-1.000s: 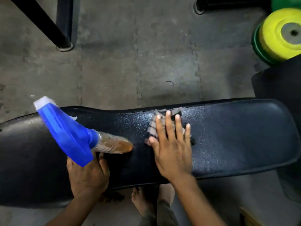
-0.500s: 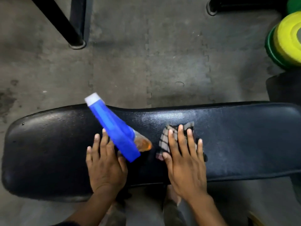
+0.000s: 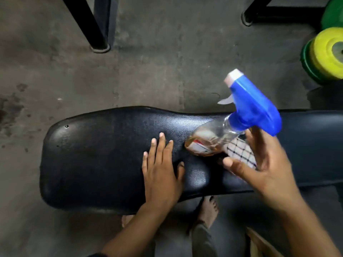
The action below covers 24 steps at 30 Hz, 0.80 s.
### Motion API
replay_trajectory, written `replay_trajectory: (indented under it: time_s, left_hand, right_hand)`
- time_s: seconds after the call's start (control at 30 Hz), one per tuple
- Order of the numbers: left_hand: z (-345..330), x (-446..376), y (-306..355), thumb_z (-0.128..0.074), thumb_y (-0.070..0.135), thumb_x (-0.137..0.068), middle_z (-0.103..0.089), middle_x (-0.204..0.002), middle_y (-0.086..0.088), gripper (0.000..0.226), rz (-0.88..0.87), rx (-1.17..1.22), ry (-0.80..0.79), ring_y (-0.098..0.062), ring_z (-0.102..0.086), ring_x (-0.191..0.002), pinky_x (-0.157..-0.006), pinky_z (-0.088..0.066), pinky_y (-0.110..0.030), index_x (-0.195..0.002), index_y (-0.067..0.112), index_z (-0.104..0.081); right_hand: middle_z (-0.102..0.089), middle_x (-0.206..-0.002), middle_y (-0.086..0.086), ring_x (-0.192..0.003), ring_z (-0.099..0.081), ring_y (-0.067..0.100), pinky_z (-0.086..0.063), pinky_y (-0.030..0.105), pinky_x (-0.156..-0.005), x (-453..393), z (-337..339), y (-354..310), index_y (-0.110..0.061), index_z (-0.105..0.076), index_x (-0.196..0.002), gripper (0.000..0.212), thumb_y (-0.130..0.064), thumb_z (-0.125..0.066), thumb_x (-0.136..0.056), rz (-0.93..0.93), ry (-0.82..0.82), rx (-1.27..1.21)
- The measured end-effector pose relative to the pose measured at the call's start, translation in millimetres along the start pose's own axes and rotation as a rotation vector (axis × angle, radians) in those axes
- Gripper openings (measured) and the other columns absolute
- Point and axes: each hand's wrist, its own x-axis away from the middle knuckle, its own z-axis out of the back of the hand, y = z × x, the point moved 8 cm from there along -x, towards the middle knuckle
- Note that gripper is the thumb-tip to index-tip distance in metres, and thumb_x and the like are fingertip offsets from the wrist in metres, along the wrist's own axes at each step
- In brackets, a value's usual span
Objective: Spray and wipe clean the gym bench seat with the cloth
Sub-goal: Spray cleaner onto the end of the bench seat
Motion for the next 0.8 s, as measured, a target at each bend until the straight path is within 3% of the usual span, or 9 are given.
replay_trajectory:
  time_s: [0.1, 0.2, 0.27, 0.37, 0.43, 0.53, 0.6, 0.67, 0.8]
  left_hand:
    - [16, 2, -10, -0.058, 0.037, -0.101, -0.009, -0.181, 0.012, 0.068, -0.105, 0.015, -0.084, -0.008, 0.0, -0.168, -0.137, -0.007, -0.04, -0.165, 0.028, -0.037]
    - [33, 2, -33, -0.055, 0.042, -0.102, -0.009, -0.182, 0.01, 0.066, -0.136, -0.109, -0.056, -0.012, -0.001, -0.169, -0.137, -0.011, -0.045, -0.164, 0.028, -0.037]
    - [40, -1, -52, -0.053, 0.049, -0.104, -0.008, -0.182, 0.009, 0.067, -0.133, -0.184, -0.021, -0.014, -0.002, -0.169, -0.136, -0.01, -0.044, -0.165, 0.03, -0.035]
    - [39, -3, -67, -0.048, 0.055, -0.105, -0.012, -0.182, 0.004, 0.069, -0.206, -0.254, 0.035, -0.018, -0.011, -0.169, -0.134, -0.019, -0.048, -0.166, 0.028, -0.035]
    - [34, -1, -68, -0.045, 0.056, -0.104, -0.015, -0.182, 0.001, 0.071, -0.236, -0.296, 0.077, -0.02, -0.015, -0.168, -0.133, -0.022, -0.049, -0.167, 0.024, -0.035]
    - [33, 1, -67, -0.043, 0.056, -0.104, -0.013, -0.182, 0.001, 0.072, -0.234, -0.296, 0.117, -0.019, -0.014, -0.168, -0.134, -0.021, -0.049, -0.167, 0.024, -0.035]
    - [33, 0, -66, -0.043, 0.057, -0.105, -0.012, -0.182, 0.001, 0.071, -0.237, -0.289, 0.106, -0.018, -0.011, -0.169, -0.133, -0.021, -0.05, -0.167, 0.024, -0.035]
    - [34, 1, -67, -0.043, 0.057, -0.105, -0.012, -0.182, 0.002, 0.071, -0.237, -0.288, 0.099, -0.018, -0.011, -0.169, -0.133, -0.023, -0.051, -0.167, 0.024, -0.035]
    - [38, -2, -69, -0.045, 0.057, -0.105, -0.014, -0.182, 0.003, 0.069, -0.234, -0.264, 0.104, -0.017, -0.011, -0.169, -0.133, -0.023, -0.049, -0.166, 0.025, -0.037]
  right_hand:
    - [-0.064, -0.154, -0.008, -0.139, -0.065, 0.018, -0.055, 0.04, -0.114, -17, -27, -58, -0.015, -0.056, -0.153, 0.079, -0.048, -0.087, -0.088, 0.091, 0.034, -0.088]
    - [-0.07, -0.145, -0.008, -0.11, -0.074, 0.017, -0.062, 0.047, -0.102, -32, -55, -93, -0.024, -0.059, -0.153, 0.057, -0.037, -0.076, -0.1, 0.163, 0.048, -0.051]
    - [-0.074, -0.137, -0.006, -0.099, -0.075, 0.014, -0.063, 0.033, -0.095, -32, -69, -103, -0.025, -0.063, -0.15, 0.051, -0.028, -0.075, -0.101, 0.189, 0.05, -0.024]
    - [-0.065, -0.146, -0.024, -0.119, -0.06, -0.02, -0.048, 0.013, -0.109, -13, -88, -98, -0.02, -0.067, -0.147, 0.044, -0.036, -0.071, -0.106, 0.217, 0.019, 0.175]
    - [-0.063, -0.141, -0.029, -0.121, -0.055, -0.027, -0.041, 0.002, -0.106, 13, -96, -90, -0.021, -0.072, -0.142, 0.037, -0.039, -0.063, -0.111, 0.241, 0.043, 0.292]
    - [-0.084, -0.115, -0.01, -0.103, -0.078, 0.001, -0.06, 0.02, -0.092, 49, -100, -66, -0.031, -0.082, -0.118, 0.026, -0.022, -0.081, -0.094, 0.036, 0.11, -0.119]
    - [-0.085, -0.106, 0.004, -0.09, -0.083, 0.021, -0.066, 0.032, -0.084, 69, -103, -43, -0.024, -0.082, -0.106, 0.02, -0.024, -0.082, -0.086, -0.087, 0.169, -0.329]
    - [-0.082, -0.094, 0.011, -0.071, -0.081, 0.032, -0.066, 0.034, -0.071, 80, -108, -24, -0.018, -0.077, -0.099, 0.027, -0.033, -0.091, -0.081, -0.189, 0.214, -0.468]
    - [-0.075, -0.095, 0.006, -0.057, -0.071, 0.03, -0.061, 0.036, -0.061, 82, -126, 1, -0.027, -0.076, -0.127, 0.068, -0.053, -0.101, -0.069, -0.337, 0.19, -0.497]
